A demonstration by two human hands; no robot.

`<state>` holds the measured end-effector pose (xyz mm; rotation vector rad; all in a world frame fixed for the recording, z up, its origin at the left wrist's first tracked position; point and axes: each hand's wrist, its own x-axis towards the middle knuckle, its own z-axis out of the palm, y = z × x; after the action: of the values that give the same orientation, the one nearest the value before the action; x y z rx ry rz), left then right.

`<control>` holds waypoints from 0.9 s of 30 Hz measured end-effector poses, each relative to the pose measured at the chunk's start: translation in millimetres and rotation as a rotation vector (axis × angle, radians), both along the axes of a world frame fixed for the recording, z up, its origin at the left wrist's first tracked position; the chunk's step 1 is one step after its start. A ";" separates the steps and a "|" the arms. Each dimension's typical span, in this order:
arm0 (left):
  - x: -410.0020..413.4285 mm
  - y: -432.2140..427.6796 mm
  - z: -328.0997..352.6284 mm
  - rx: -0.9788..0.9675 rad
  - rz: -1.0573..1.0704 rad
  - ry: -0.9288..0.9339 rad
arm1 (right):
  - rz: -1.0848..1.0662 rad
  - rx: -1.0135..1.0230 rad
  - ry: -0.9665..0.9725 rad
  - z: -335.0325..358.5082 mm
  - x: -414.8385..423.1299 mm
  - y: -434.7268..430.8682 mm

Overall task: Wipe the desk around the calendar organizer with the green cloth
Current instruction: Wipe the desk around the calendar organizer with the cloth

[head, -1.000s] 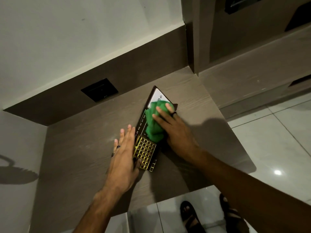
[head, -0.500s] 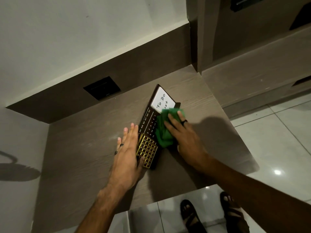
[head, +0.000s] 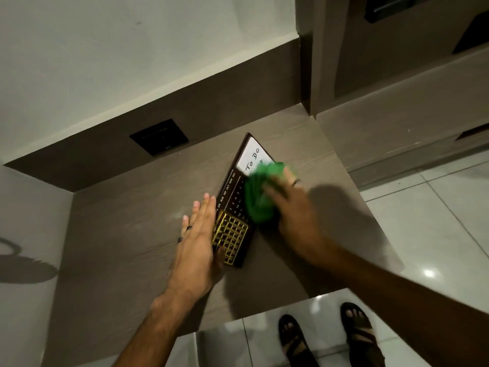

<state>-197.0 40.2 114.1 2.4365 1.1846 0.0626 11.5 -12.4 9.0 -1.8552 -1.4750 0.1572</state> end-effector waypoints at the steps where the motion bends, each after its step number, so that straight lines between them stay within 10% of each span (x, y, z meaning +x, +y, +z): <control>1: 0.3 -0.2 -1.0 0.009 0.005 0.005 | 0.149 -0.005 -0.125 -10.7 -20.5 -16.5; 4: 3.7 0.5 -1.6 0.014 0.027 -0.006 | 0.312 -0.017 -0.246 -24.2 -12.0 -30.5; 11: 4.8 -0.9 -1.7 0.036 0.042 0.013 | -0.205 -0.076 0.176 10.1 33.8 26.4; 18: 5.2 -0.3 -3.2 0.020 0.039 -0.008 | 0.287 -0.115 -0.334 -10.8 -32.8 -35.7; 27: 0.7 2.3 -3.4 0.010 0.013 0.006 | -0.209 -0.265 -0.109 11.5 7.0 26.2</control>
<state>-196.3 42.5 110.7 2.4392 1.2062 0.0652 18.6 13.8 20.5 -2.2508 -1.3729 0.1588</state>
